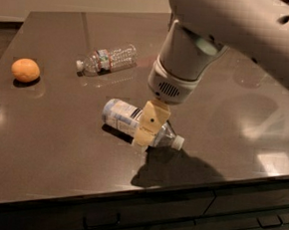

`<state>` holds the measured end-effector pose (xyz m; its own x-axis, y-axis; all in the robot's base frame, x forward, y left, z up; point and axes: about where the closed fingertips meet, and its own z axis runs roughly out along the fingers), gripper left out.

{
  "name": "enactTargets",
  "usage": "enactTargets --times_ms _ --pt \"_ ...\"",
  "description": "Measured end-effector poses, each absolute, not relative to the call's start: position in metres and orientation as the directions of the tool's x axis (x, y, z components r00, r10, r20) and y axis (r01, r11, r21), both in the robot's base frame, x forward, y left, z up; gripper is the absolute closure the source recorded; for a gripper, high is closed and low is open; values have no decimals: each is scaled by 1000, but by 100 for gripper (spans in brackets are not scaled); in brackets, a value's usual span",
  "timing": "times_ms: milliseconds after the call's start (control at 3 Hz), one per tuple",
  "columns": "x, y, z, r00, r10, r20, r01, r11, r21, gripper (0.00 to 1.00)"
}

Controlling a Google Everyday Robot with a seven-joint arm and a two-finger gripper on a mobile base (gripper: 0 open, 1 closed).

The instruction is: Place blue plastic bottle upright

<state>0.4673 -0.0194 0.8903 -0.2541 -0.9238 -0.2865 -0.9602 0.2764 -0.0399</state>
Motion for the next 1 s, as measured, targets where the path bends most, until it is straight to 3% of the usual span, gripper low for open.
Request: enactTargets --times_ms 667,1000 --pt "468 -12 866 -264 -938 -224 -957 283 -57 0" --pt "470 -8 860 -269 -941 -204 -957 286 -56 19"
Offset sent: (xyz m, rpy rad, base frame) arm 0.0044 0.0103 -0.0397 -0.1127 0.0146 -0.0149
